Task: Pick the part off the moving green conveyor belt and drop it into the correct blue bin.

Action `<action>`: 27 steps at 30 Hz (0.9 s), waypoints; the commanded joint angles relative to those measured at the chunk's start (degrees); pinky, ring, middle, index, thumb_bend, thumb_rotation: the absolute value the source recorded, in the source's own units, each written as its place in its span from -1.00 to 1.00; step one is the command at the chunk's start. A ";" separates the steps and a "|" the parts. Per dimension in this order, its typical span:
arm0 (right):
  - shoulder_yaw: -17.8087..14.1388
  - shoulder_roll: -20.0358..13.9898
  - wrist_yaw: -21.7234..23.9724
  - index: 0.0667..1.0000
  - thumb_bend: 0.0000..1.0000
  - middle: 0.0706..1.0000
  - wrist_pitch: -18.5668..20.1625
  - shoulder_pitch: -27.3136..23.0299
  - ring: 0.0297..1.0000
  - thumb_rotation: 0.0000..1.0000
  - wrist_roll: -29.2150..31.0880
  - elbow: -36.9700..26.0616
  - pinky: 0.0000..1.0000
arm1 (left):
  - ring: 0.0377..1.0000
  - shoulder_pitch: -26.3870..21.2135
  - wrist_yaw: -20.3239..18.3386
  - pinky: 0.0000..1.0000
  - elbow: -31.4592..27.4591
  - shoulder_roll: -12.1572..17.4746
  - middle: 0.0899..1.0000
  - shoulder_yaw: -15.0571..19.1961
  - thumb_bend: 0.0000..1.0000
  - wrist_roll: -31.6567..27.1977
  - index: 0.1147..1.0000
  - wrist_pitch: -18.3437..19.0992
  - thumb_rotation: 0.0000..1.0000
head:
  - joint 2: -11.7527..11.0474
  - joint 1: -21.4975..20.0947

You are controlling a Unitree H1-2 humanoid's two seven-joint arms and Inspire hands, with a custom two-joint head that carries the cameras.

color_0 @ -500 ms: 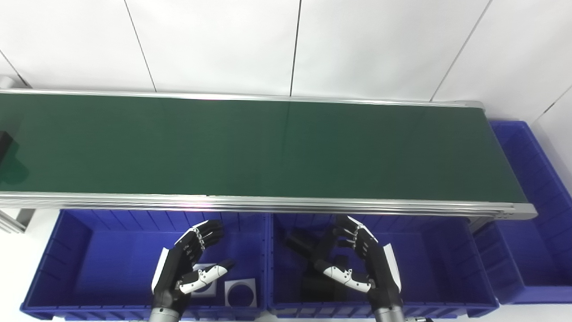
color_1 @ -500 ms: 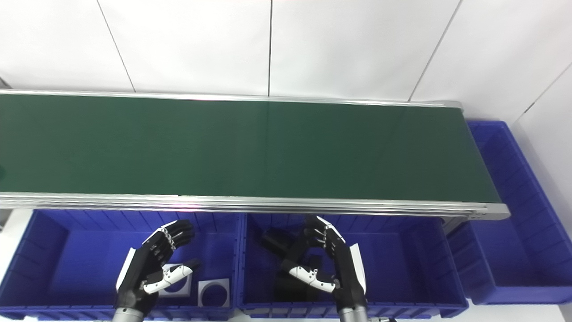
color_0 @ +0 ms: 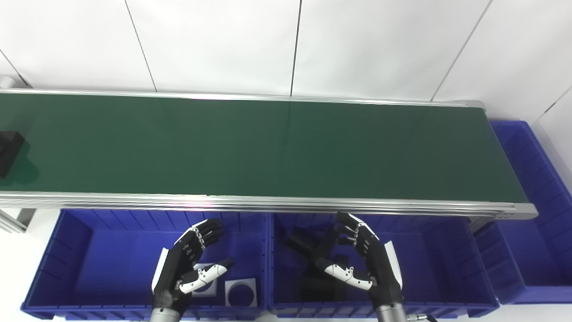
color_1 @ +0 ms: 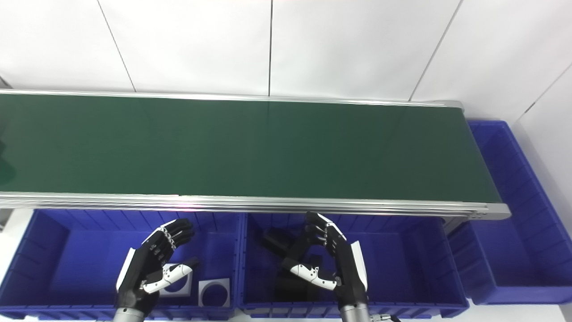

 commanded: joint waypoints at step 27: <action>1.72 -1.08 0.59 0.55 0.35 0.55 -3.63 -1.52 0.47 -0.75 1.38 -0.96 0.29 | 0.45 -0.96 -1.21 0.58 -0.36 -1.00 0.48 -1.01 0.15 -2.76 0.40 -2.28 -1.00 | -1.61 -0.14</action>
